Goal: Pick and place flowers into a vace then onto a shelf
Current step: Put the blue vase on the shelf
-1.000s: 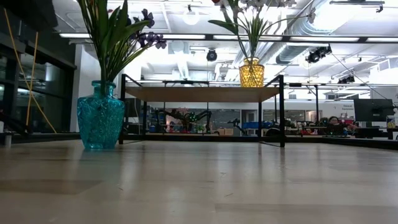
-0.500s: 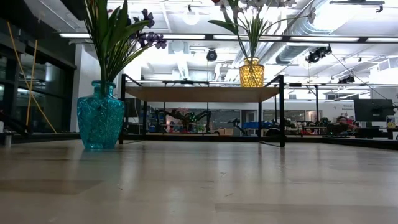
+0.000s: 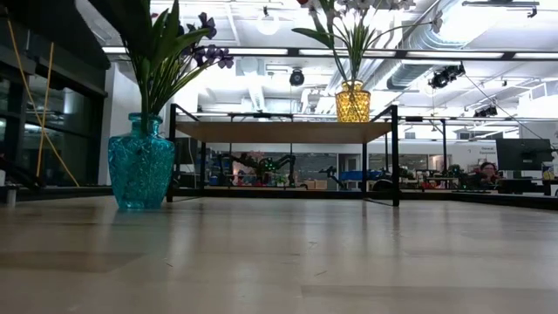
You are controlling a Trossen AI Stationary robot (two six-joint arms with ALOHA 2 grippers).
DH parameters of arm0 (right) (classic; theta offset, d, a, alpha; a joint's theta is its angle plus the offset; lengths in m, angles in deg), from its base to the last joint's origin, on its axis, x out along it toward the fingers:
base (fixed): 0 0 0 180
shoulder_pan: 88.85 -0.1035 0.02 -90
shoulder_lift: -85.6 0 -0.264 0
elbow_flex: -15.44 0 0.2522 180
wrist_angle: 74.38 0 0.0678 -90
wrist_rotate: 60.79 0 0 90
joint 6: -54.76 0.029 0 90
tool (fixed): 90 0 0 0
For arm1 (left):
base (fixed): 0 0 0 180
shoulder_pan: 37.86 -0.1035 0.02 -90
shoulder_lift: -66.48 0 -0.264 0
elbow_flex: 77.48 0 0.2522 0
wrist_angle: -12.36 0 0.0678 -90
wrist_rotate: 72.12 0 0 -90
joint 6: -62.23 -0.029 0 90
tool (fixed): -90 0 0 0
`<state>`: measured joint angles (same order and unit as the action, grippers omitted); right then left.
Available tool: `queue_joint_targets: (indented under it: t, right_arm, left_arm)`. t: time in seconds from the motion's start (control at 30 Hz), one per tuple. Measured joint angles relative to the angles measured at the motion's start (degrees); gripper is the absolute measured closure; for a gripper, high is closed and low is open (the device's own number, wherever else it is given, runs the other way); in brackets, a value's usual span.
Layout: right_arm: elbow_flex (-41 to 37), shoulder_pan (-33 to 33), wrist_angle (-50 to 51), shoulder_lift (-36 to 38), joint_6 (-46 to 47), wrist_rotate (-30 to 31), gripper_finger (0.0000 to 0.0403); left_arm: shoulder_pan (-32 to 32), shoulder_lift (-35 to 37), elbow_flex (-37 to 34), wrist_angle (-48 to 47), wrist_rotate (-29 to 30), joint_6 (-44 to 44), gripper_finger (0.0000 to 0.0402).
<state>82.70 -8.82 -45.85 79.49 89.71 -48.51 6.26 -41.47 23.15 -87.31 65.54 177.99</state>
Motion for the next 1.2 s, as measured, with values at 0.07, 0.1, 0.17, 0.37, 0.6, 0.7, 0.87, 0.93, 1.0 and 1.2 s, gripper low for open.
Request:
queue_joint_targets:
  t: [0.07,0.1,0.17,0.37,0.6,0.7,0.87,0.93,1.0,1.2]
  right_arm:
    - [0.00,0.00,-0.01,0.00,0.08,-0.02,0.0304]
    - [0.00,0.00,-0.01,0.00,0.08,-0.02,0.0304]
    - [0.00,0.00,-0.01,0.00,0.08,-0.04,0.0304]
    - [0.00,0.00,0.00,0.00,0.55,-0.98,0.0304]
    - [0.00,0.00,0.02,0.00,0.82,-2.07,0.0304]
    - [0.00,0.00,0.02,0.00,0.82,-2.01,0.0304]
    - [0.00,0.00,0.04,0.00,0.88,-0.80,0.0304]
    - [0.00,0.00,0.02,0.00,0.75,-0.13,0.0304]
    - [0.00,0.00,0.04,0.00,0.73,0.64,0.0304]
    - [0.00,0.00,0.02,0.00,0.58,1.73,0.0304]
  left_arm:
    - [-0.81,-0.59,0.01,-0.99,0.21,-0.15,0.0040]
    - [-1.33,-0.91,0.01,-1.25,-0.12,-0.51,0.0038]
    - [-1.99,-1.19,-0.26,-1.38,-0.82,-1.26,0.0036]
    - [-2.47,-1.21,-7.03,-0.90,8.29,6.07,0.0034]
    - [-2.10,-1.28,-18.38,7.87,18.92,15.03,0.0034]
    - [-2.10,-1.28,-19.44,7.39,20.27,14.96,0.0034]
    - [-1.23,-1.28,-19.49,2.51,20.41,15.00,0.0034]
    - [-1.18,-1.28,-19.49,0.58,20.02,15.02,0.0034]
    - [-1.26,-1.28,-19.51,-0.87,18.61,15.07,0.0034]
    - [-1.33,-1.28,-21.28,-2.76,17.03,16.55,0.0034]
